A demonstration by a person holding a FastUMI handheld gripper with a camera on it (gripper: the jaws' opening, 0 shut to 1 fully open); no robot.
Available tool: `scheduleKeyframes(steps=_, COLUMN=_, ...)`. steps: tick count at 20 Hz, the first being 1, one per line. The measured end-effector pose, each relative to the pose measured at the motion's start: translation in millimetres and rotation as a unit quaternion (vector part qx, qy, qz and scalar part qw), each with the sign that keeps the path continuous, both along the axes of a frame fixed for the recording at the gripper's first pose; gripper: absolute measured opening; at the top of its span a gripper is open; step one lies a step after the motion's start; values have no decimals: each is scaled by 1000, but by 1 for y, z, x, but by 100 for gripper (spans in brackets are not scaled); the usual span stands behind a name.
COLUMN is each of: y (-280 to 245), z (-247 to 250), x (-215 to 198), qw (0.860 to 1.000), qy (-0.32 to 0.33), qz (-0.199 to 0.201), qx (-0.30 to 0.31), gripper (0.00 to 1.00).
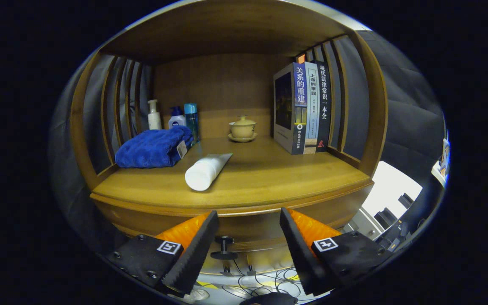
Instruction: Pull open the drawer, take out the items inside it, and place them on the countertop above the cabinet.
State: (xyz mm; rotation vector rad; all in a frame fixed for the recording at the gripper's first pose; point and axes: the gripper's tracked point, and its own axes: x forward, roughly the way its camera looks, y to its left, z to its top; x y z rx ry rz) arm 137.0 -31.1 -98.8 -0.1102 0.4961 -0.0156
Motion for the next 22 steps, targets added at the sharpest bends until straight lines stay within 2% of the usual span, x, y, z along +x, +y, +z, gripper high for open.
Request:
scheduleKeyframes(steps=8, y=15, z=129, x=12, qw=996, qy=-83, qz=20, qx=28, gripper=97)
scheduleKeyframes(steps=11, y=11, z=166, x=7, qw=994, qy=-106, qz=20, qx=3, gripper=97)
scheduleKeyframes(steps=13, y=13, z=181, x=2, qw=993, qy=-113, qz=24, qx=-6, gripper=97)
scheduleKeyframes(steps=17, y=24, z=200, x=-6, qw=991, qy=-125, qz=33, qx=19, gripper=97)
scheduleKeyframes(steps=22, y=22, z=203, x=-9, qw=991, qy=-127, qz=30, qx=21, gripper=97)
